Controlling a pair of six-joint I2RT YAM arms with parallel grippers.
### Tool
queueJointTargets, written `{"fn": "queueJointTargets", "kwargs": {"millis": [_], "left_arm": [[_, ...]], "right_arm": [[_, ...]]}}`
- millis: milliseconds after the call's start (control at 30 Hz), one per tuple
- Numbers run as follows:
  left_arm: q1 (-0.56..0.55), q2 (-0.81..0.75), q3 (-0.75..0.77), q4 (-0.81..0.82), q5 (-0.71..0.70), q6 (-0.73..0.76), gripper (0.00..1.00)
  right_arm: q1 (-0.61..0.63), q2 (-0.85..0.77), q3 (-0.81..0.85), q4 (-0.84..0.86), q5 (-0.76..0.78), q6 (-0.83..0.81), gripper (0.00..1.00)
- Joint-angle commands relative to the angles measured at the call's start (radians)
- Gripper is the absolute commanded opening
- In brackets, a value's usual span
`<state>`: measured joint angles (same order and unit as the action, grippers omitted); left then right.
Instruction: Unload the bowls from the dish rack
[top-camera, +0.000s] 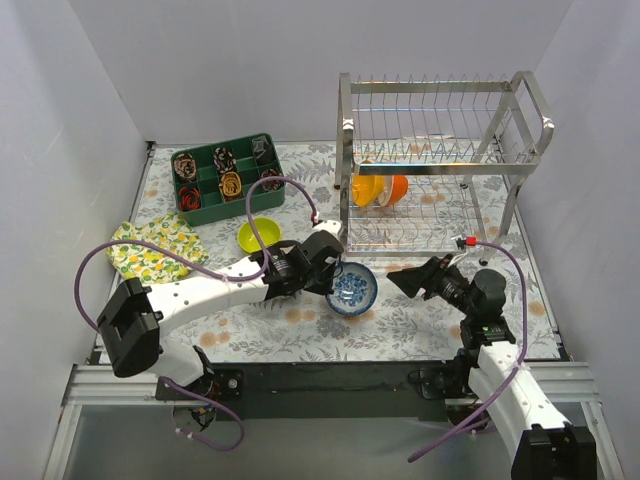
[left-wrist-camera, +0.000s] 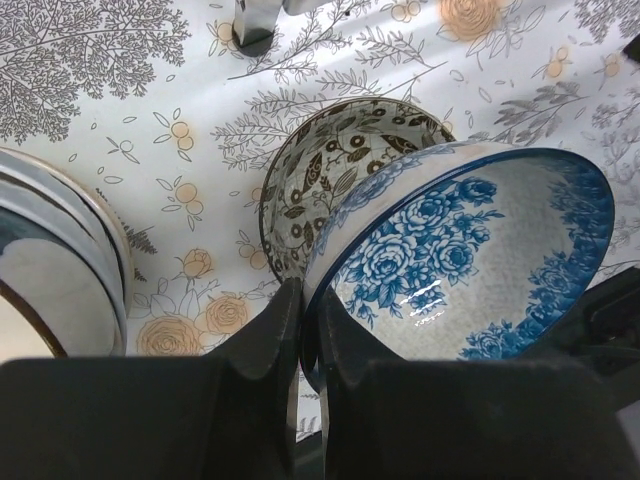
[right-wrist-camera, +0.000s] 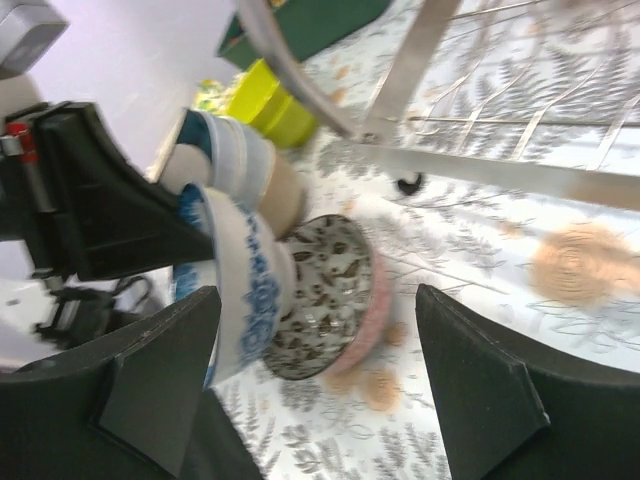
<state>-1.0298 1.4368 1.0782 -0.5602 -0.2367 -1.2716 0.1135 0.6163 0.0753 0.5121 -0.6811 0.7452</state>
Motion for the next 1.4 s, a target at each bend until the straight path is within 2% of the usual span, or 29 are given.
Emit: {"fn": "queueJointTargets", "kwargs": {"millis": [0, 267, 467, 500, 633, 1033, 1200, 1367], "left_arm": [[0.0, 0.02, 0.055, 0.003, 0.014, 0.028, 0.0], [0.002, 0.154, 0.081, 0.017, -0.002, 0.04, 0.0], [0.001, 0.156, 0.081, 0.049, -0.021, 0.038, 0.23], [0.0, 0.137, 0.08, 0.054, -0.027, 0.038, 0.38], [0.0, 0.084, 0.072, 0.062, -0.032, 0.04, 0.58], [0.008, -0.128, 0.071, 0.08, -0.044, 0.074, 0.97], [0.076, -0.228, 0.065, 0.069, -0.049, 0.112, 0.98], [0.213, -0.34, 0.014, 0.085, -0.039, 0.178, 0.98]], "right_arm": [[-0.002, -0.049, 0.086, -0.217, 0.139, -0.187, 0.88], [-0.002, -0.081, 0.09, -0.27, 0.178, -0.23, 0.88], [-0.002, -0.078, 0.098, -0.276, 0.198, -0.256, 0.88], [-0.002, -0.076, 0.104, -0.277, 0.202, -0.267, 0.88], [-0.003, -0.055, 0.129, -0.277, 0.225, -0.305, 0.88], [-0.003, 0.131, 0.242, -0.159, 0.316, -0.342, 0.88], [-0.002, 0.282, 0.299, -0.037, 0.348, -0.32, 0.88], [-0.002, 0.459, 0.36, 0.133, 0.367, -0.303, 0.88]]}}
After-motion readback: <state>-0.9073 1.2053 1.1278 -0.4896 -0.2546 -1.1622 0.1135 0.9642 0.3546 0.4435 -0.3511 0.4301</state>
